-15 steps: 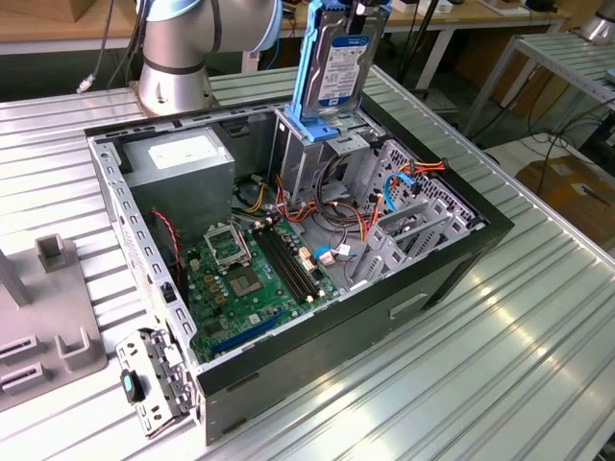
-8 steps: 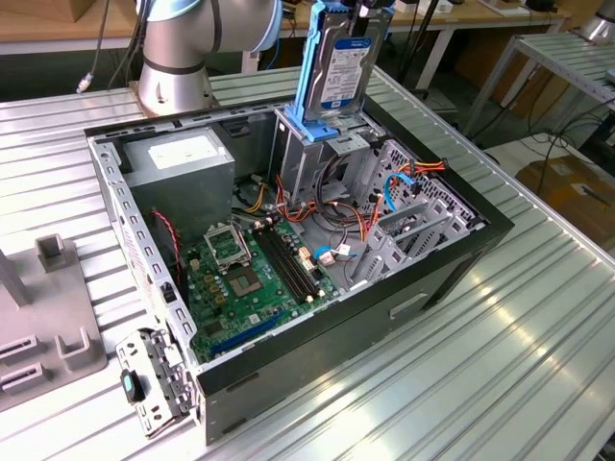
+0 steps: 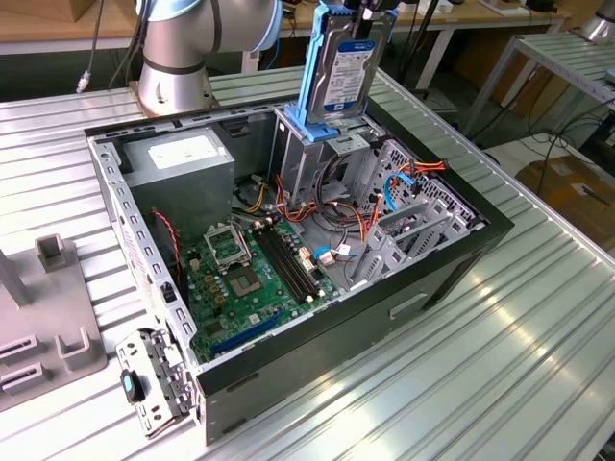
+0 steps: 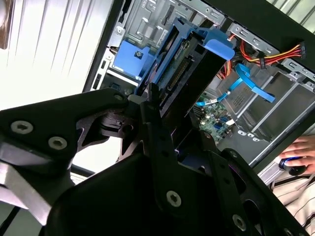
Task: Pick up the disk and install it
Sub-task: 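Pick up the disk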
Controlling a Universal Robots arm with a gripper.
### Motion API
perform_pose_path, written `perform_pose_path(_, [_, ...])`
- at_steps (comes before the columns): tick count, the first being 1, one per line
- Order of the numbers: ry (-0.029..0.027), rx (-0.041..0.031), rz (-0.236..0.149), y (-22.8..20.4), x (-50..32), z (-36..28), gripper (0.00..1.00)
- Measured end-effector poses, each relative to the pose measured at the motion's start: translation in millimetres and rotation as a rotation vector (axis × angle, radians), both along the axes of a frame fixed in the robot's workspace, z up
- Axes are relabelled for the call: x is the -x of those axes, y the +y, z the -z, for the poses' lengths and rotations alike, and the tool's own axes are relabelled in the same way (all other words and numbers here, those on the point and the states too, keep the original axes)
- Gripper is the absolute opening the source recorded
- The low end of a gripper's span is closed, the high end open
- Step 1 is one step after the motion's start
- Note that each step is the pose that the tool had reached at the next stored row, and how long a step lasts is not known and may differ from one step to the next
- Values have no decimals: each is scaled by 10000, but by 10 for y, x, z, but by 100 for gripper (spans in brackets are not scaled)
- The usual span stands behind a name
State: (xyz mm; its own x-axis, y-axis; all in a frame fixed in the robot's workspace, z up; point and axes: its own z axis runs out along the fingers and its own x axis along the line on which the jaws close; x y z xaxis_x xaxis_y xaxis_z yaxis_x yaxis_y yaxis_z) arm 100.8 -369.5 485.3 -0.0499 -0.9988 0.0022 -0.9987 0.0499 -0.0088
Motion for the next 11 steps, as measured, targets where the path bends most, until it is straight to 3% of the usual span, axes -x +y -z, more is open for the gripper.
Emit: perform_pose_path(11, [0, 11, -1, -9, 0, -47, 35])
